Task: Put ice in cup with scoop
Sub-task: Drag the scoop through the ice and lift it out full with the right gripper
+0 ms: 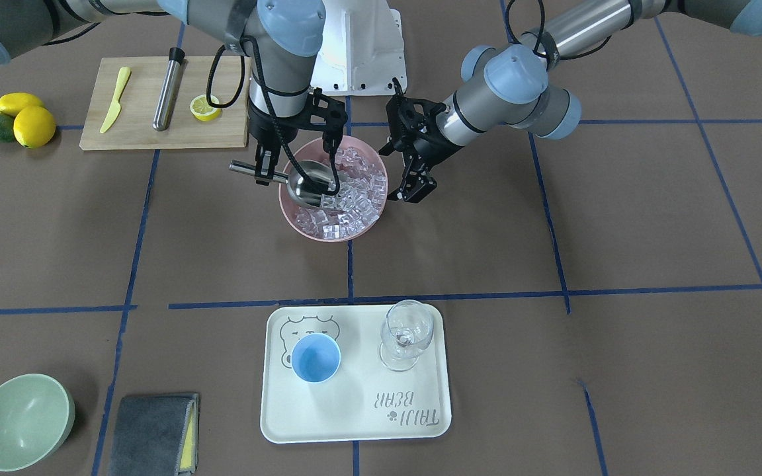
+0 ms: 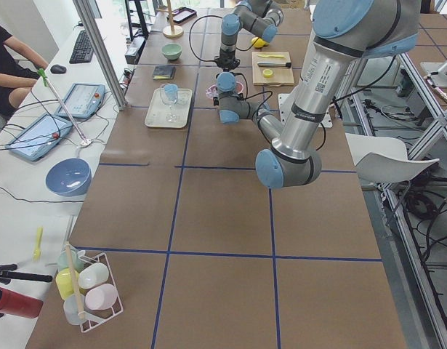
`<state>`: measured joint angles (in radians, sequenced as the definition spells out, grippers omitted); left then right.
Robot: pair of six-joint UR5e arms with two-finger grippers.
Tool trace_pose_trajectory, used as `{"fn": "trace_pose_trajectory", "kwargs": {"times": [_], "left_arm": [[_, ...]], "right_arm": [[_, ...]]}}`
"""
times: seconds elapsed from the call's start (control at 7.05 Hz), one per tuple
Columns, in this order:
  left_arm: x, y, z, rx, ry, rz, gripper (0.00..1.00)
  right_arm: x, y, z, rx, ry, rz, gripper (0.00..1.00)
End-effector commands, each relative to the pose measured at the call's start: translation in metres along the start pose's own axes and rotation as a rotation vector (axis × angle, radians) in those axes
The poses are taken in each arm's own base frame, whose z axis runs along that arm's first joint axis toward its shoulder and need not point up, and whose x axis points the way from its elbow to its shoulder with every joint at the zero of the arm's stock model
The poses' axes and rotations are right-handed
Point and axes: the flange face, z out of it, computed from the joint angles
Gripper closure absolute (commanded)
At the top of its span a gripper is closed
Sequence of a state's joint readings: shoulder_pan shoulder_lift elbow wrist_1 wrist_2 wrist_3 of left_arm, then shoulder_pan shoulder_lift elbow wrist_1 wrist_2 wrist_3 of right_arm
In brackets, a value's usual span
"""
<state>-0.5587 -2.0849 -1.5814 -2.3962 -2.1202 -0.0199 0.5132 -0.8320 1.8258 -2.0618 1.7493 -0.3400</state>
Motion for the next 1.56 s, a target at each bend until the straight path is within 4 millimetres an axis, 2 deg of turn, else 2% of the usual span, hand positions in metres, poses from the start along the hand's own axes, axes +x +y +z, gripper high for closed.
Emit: {"fn": "trace_pose_trajectory", "kwargs": {"times": [0.0,0.43,0.85,1.13,1.42], "left_arm": [[-0.003,0.000,-0.002,0.000,-0.001,-0.001,0.00],[-0.010,0.001,-0.011,0.001,0.007,-0.006,0.00],[-0.014,0.003,-0.014,0.000,0.004,-0.008,0.00],[-0.016,0.004,-0.015,-0.001,0.001,-0.009,0.00],[-0.018,0.008,-0.017,-0.007,-0.005,-0.016,0.00]], "right_arm": [[0.000,0.008,0.003,0.069,0.003,0.014,1.00],[0.009,0.026,0.016,0.221,-0.043,0.056,1.00],[0.011,0.050,-0.002,0.267,-0.065,0.076,1.00],[0.017,0.059,-0.002,0.304,-0.074,0.080,1.00],[0.030,0.087,-0.007,0.371,-0.100,0.093,1.00]]}}
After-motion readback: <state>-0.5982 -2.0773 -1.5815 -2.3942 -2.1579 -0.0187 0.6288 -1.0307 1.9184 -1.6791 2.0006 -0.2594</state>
